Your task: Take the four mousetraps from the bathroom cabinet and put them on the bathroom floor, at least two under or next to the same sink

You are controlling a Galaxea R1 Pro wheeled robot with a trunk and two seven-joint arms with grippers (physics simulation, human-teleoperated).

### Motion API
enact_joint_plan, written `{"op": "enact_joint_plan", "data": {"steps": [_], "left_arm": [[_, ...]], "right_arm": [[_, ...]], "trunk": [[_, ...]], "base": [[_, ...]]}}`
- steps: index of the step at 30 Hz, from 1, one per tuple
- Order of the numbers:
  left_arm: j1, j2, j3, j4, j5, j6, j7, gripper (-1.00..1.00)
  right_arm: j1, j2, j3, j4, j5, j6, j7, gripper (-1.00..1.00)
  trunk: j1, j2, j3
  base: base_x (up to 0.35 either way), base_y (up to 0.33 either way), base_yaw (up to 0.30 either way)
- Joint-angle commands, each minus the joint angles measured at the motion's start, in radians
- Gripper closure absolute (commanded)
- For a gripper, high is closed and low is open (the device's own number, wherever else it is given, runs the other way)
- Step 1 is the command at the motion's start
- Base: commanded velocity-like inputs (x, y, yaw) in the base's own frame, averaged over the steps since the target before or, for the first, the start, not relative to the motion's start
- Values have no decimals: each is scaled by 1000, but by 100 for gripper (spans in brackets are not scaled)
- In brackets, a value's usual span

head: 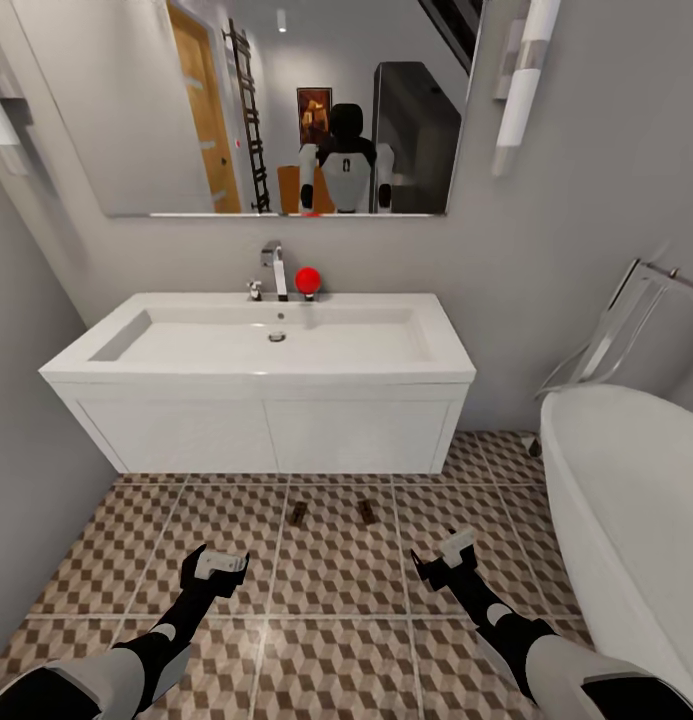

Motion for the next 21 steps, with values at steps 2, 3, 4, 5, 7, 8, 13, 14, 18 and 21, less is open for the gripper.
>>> {"op": "enact_joint_plan", "data": {"steps": [2, 3, 4, 5, 7, 8, 13, 14, 18, 21], "left_arm": [[-1, -1, -8, 4, 10, -5, -5, -100], [-1, -1, -8, 4, 10, -5, -5, -100], [-1, -1, -8, 4, 10, -5, -5, -100], [-1, -1, -8, 4, 10, -5, -5, -100], [-2, -1, -8, 4, 10, -5, -5, -100], [-2, -1, -8, 4, 10, -5, -5, -100], [-2, -1, -8, 4, 10, -5, -5, -100], [-2, -1, -8, 4, 10, -5, -5, -100], [-1, 1, -8, 4, 10, -5, -5, -100], [11, 2, -8, 5, 10, -5, -5, -100]], "right_arm": [[-1, 0, 8, 1, -8, -3, 3, -100], [-1, 0, 8, 1, -8, -3, 3, -100], [-1, 0, 8, 1, -8, -3, 3, -100], [-1, 0, 8, 1, -8, -3, 3, -100], [-1, 0, 8, 1, -8, -3, 3, -100], [-1, 0, 8, 1, -8, -3, 3, -100], [0, 0, 8, 1, -8, -3, 3, -100], [0, 0, 8, 1, -8, -3, 3, -100], [30, -23, 7, 1, -8, -7, 5, -100], [46, -46, 7, 1, -9, -15, 6, -100]], "trunk": [[-8, 14, 6], [-12, 21, 9], [-15, 28, 12], [-19, 35, 15], [-27, 49, 21], [-31, 56, 24], [-50, 91, 40], [-54, 98, 43], [-69, 126, 56], [-69, 126, 56]], "base": [[0, 0, 0], [0, 0, 0], [0, 0, 0], [0, 0, 0], [0, 0, 0], [0, 0, 0], [0, 0, 0], [0, 0, 0], [0, 0, 0], [0, 0, 0]]}}
